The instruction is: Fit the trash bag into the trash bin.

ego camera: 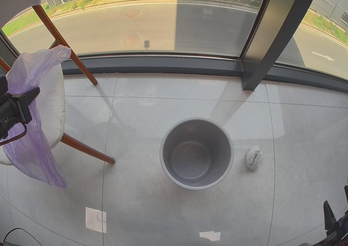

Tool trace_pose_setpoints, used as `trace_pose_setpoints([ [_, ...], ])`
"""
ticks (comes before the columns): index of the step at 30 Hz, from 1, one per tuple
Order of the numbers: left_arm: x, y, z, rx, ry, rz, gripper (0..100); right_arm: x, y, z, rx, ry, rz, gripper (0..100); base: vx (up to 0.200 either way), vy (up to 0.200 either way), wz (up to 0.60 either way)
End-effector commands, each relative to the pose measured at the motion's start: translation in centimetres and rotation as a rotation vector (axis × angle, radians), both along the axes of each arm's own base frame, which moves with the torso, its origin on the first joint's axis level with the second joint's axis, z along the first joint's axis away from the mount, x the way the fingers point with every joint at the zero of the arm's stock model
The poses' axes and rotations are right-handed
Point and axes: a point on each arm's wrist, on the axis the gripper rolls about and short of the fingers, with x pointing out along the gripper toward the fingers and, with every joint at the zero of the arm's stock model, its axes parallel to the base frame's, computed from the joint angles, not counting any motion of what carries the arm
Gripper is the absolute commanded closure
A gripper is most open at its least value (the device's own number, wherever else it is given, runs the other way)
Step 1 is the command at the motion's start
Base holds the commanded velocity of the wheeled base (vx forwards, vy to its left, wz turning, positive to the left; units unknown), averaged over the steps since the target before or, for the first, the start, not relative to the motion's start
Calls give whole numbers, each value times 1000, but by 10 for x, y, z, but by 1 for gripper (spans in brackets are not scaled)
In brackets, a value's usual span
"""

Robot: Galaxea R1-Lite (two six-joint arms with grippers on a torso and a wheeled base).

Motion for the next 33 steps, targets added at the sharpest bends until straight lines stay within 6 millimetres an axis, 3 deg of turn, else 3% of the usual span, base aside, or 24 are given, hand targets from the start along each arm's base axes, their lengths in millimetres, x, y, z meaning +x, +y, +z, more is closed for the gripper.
trace_pose_setpoints([
  [1,-9,-4,7,0,-39,-95,100,0,0,-5,0,0,0,0,0,0,0],
  [11,-9,-10,29,9,-111,-387,100,0,0,-5,2,0,0,0,0,0,0],
  [14,0,-17,33,9,-108,-483,100,0,0,-5,3,0,0,0,0,0,0],
  [21,17,-53,45,2,-126,-695,100,0,0,-5,3,0,0,0,0,0,0],
  [33,19,-120,39,-13,-86,-992,100,0,0,-5,5,0,-1,0,0,0,0],
])
